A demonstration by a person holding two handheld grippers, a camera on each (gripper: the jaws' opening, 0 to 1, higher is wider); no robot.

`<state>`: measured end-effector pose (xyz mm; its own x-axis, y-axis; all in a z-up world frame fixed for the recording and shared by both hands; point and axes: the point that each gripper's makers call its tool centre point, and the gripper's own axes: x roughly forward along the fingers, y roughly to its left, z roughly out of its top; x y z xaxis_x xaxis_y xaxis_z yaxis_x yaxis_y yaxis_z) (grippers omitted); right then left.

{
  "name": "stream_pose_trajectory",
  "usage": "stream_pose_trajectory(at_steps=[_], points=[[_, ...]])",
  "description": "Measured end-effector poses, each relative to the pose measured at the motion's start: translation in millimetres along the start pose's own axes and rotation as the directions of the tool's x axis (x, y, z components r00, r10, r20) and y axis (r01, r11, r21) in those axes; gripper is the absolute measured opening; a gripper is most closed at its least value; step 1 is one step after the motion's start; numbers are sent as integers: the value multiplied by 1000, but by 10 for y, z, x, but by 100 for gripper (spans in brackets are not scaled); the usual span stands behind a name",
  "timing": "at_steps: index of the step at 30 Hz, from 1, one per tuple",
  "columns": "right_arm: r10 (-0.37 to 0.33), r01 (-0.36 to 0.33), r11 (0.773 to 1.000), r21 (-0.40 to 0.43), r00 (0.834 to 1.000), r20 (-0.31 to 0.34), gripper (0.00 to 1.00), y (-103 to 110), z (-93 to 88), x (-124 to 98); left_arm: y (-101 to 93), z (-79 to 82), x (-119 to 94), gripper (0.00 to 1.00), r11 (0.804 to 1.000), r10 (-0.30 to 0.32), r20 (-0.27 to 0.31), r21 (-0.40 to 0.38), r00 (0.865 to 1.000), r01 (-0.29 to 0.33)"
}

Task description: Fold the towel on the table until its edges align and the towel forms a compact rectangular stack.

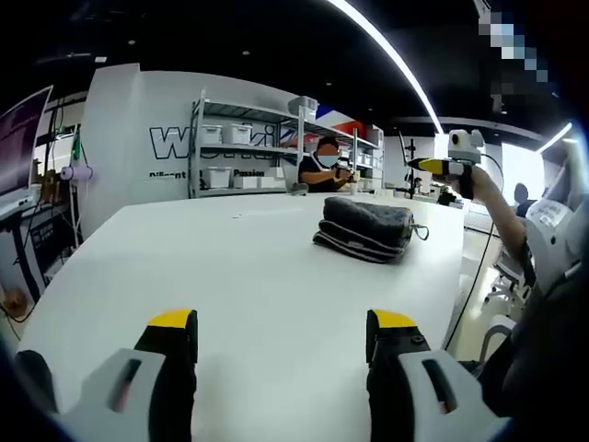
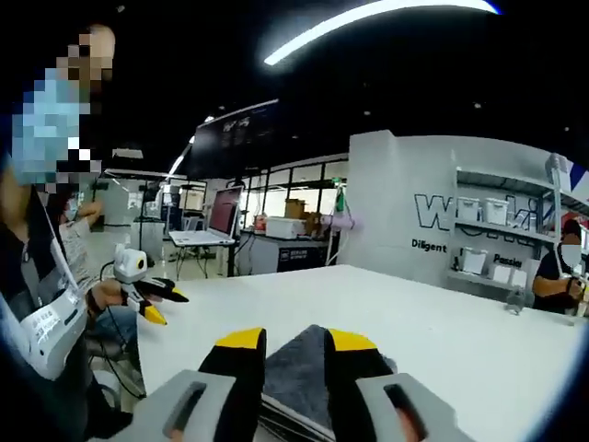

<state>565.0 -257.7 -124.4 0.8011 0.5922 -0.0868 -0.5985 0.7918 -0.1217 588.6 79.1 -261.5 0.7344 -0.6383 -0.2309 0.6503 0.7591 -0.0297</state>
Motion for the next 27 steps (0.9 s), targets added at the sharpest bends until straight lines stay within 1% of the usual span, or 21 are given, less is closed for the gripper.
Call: stream_pose_trajectory(at_steps=[2,4,6,8,9,12,14,17,18,21,27], points=[[-41,41,999,11,999,-9,30,-110,-43,-90,-4,-2,2,79,1000,-2,0,0,1000,2],[-68,69,998,12,996,-57,33,-198,-170,-185,-6,-3,1,79,1000,-3,1,-1,1000,3],[-101,103,995,8,989,-107,37,-298,-313,-291,-5,-3,-3,79,1000,-3,3,-2,1000,3],[-123,126,992,10,982,-143,43,-341,-438,-354,-2,-6,-7,79,1000,-1,2,-2,1000,1],[-132,135,991,7,978,-164,47,-357,-499,-383,-2,-10,-7,79,1000,0,1,-3,1000,0],[-146,149,989,-3,962,-231,57,-381,-683,-484,-9,-15,-8,79,1000,0,0,-3,1000,0],[-148,153,988,-1,955,-256,62,-370,-763,-525,-19,-18,-8,79,1000,-2,0,-2,1000,2],[-157,165,986,2,940,-303,67,-373,-900,-610,-32,-25,-8,80,1000,-8,-1,-1,1000,8],[-153,165,986,8,933,-325,71,-354,-957,-639,-36,-32,-6,80,1000,-10,-4,-1,1000,10],[-158,174,985,13,918,-363,79,-343,-1063,-707,-46,-48,3,80,1000,-15,-11,3,1000,15],[-169,209,977,42,879,-446,86,-327,-1244,-848,-87,-53,15,82,999,-31,-16,13,999,31]])
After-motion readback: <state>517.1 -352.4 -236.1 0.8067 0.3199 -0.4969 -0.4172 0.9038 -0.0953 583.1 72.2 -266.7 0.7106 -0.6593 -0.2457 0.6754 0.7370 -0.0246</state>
